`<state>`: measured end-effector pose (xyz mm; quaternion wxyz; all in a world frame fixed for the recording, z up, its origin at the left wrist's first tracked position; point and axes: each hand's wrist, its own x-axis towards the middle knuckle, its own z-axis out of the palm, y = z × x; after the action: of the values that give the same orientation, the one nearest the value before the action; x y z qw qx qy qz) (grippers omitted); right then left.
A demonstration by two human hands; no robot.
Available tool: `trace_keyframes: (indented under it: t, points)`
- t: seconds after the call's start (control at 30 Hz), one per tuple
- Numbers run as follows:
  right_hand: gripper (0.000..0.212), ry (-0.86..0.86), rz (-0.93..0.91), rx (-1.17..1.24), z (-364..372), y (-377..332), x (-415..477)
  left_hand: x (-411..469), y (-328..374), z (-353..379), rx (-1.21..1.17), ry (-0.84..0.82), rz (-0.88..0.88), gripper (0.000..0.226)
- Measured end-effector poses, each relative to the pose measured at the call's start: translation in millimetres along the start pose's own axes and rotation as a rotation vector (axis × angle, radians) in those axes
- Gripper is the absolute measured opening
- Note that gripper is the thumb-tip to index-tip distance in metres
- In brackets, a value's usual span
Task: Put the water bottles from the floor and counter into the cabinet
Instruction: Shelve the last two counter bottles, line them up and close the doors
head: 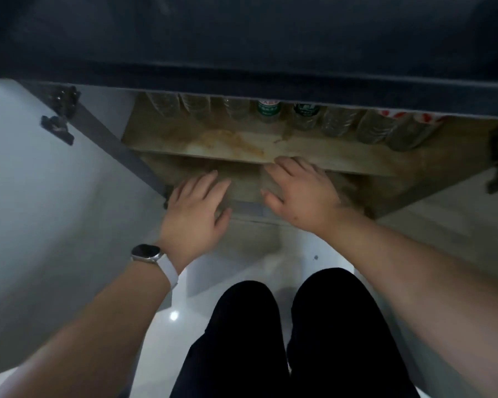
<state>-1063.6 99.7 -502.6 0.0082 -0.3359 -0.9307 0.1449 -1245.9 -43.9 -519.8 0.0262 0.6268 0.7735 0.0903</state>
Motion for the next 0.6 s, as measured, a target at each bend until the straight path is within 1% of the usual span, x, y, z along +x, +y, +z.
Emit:
trace_keyframes:
  t: [0.07, 0.17, 0.23, 0.3, 0.4, 0.6]
  points:
    - [0.066, -0.044, 0.038, -0.014, -27.8, -5.1, -21.2, -14.4, 7.4, -28.5, -0.001, -0.045, 0.005, 0.052]
    - [0.057, -0.119, 0.115, -0.049, -65.8, -10.9, -51.9, -32.8, 14.0, -73.6, 0.01, -0.125, -0.02, 0.054]
    - [0.055, -0.166, 0.163, -0.08, -88.8, -12.9, -72.1, -43.9, 16.3, -104.8, 0.026, -0.168, -0.036, 0.053]
    - [0.056, -0.169, 0.226, -0.096, -109.9, -12.8, -93.7, -53.8, 14.4, -132.9, 0.063, -0.191, -0.052, 0.05]
    - [0.055, -0.163, 0.349, -0.12, -136.2, -7.8, -127.9, -64.6, 4.7, -170.3, 0.11, -0.228, -0.129, 0.051]
    - [0.05, -0.188, 0.54, -0.134, -166.9, -3.2, -187.1, -101.8, -32.8, -213.6, 0.186, -0.335, -0.288, 0.056]
